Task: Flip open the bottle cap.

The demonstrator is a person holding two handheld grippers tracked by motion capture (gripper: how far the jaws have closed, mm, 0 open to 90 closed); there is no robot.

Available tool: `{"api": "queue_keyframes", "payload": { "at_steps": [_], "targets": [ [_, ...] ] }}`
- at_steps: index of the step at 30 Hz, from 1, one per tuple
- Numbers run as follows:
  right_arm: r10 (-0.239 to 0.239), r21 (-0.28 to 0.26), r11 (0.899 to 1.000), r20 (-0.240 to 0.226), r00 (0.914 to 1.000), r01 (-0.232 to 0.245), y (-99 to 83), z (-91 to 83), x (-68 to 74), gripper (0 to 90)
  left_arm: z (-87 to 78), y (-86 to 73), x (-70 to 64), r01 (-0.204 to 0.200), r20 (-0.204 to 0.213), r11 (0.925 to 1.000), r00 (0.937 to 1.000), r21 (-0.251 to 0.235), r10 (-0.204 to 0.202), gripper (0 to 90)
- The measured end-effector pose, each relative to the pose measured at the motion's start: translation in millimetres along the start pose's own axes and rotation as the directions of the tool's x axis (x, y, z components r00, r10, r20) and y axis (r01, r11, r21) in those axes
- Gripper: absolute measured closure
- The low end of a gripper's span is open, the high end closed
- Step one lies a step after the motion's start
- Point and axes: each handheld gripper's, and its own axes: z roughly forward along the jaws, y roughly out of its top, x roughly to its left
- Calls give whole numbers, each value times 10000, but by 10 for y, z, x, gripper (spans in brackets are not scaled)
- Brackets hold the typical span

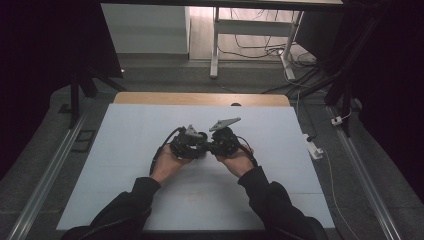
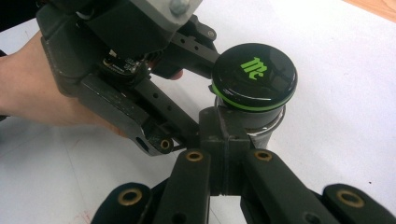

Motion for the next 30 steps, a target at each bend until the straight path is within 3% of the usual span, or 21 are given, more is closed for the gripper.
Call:
{"api": "queue_keyframes", "payload": {
  "at_steps": [19, 23, 30],
  "targets": [
    [14, -200, 9998, 103, 9999, -12, 25, -34, 31, 900, 4, 0, -5, 88, -39, 10000, 10000, -6, -88, 539],
    [172, -642, 9978, 185, 9997, -160, 62, -74, 39, 900, 0, 9, -27, -97, -149, 9999, 9998, 84, 99, 539],
    [404, -295, 9988, 84, 9991, -401, 38, -76, 17, 900, 4, 6, -2, 46, -13, 10000, 10000, 35, -46, 539]
  ]
}}
